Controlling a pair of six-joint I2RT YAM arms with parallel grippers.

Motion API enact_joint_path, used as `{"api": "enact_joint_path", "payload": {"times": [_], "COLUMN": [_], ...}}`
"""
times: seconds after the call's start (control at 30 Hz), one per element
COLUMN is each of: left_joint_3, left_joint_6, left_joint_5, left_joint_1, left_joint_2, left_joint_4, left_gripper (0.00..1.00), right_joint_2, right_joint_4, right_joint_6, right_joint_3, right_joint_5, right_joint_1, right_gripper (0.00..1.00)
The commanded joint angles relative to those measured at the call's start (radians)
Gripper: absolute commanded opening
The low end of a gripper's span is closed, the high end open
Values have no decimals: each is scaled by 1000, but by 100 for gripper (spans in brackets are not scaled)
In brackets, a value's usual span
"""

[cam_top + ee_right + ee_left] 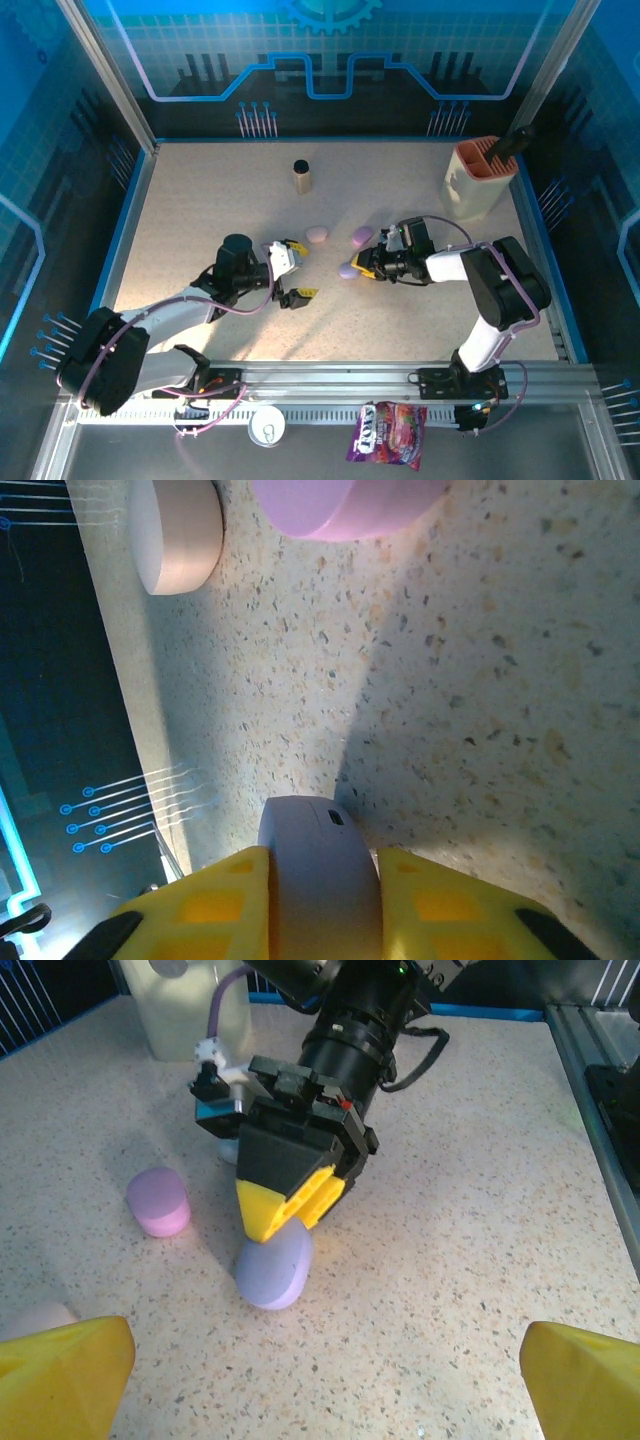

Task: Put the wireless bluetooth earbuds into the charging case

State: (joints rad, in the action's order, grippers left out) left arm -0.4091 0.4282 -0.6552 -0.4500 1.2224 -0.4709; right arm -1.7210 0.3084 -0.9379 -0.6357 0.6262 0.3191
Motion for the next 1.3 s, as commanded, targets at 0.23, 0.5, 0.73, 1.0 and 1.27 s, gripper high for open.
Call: {"api": "enact_joint_path", "payload": {"times": [0.23, 0.5, 0.73, 1.0, 1.27], "left_joint_3": [-4, 66, 144, 129, 72], "left_joint_6": [-97, -163, -217, -345, -432], "left_joint_5": [100, 601, 791, 693, 680], "left_joint_1": [41, 86, 179, 367, 462], "left_joint_2": [-63, -148, -139, 78, 342], "left_joint_4": [-53, -151, -234, -405, -565], "left_gripper": [99, 99, 99, 99, 99], "right_joint_2": [135, 384, 493, 383, 190], "right_joint_4": [-226, -414, -388, 247, 550], "right_joint_6": [170, 457, 773, 1013, 957], "right_joint_3": [-29, -85, -98, 155, 226], "right_joint_5": [-168, -462, -828, -852, -667], "right_joint_1": [-21, -26, -35, -167, -253], "right_gripper": [69, 92, 100, 100, 100]}}
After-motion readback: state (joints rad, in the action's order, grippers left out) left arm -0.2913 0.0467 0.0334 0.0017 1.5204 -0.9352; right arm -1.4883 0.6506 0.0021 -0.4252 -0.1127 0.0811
